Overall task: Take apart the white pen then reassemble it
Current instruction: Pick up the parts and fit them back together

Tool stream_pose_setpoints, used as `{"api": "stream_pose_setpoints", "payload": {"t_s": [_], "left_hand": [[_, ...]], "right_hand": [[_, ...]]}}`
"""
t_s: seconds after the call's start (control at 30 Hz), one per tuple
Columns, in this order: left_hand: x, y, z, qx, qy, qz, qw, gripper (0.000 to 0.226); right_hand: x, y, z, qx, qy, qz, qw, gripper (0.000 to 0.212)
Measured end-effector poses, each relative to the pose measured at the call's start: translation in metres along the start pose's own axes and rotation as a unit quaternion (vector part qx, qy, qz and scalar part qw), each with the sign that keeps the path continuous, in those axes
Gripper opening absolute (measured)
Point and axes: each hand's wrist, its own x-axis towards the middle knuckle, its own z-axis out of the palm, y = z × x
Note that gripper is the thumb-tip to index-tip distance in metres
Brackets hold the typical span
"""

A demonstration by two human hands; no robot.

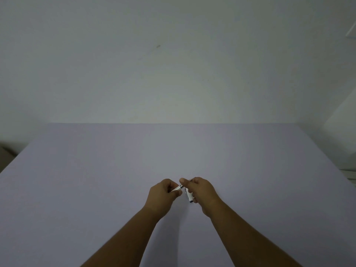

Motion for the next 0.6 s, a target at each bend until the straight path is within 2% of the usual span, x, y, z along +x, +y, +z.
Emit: {"api": "stream_pose_setpoints", "payload": {"t_s": [0.1,0.17,0.27,0.3,0.37,0.43,0.53,0.6], "left_hand": [[0.0009,0.0021,-0.0002,-0.013,0.005,-0.009,1.0,0.013],[0.0015,0.0036,-0.0001,-0.013,0.002,-0.007,1.0,0.014],[0.0013,0.0056,0.0025,-0.012,-0.004,-0.004,1.0,0.013],[0.002,0.0059,0.003,-0.015,0.0,-0.006,1.0,0.013],[0.004,0.0061,0.0023,-0.023,0.007,-0.013,1.0,0.012],[0.0053,0.0065,0.0017,-0.026,0.003,-0.015,1.0,0.01],[0.004,0.007,0.0044,-0.032,-0.004,-0.016,0.999,0.012],[0.0041,0.0075,0.0054,-0.038,-0.002,-0.022,0.999,0.012]], "right_hand": [[0.0011,0.0014,-0.0008,0.048,-0.029,-0.019,0.998,0.004],[0.002,0.0005,-0.0021,0.053,-0.027,-0.023,0.998,0.003],[0.0034,-0.0037,-0.0005,0.019,0.007,0.002,1.0,0.029],[0.0039,-0.0032,-0.0004,0.024,0.001,-0.001,1.0,0.028],[0.0037,-0.0019,-0.0019,0.059,-0.034,-0.023,0.997,0.009],[0.0034,-0.0016,-0.0044,0.067,-0.042,-0.033,0.996,0.004],[0.0048,-0.0046,-0.0031,0.0,0.001,-0.007,1.0,0.033],[0.0042,-0.0037,-0.0028,0.013,-0.006,-0.011,1.0,0.031]]}}
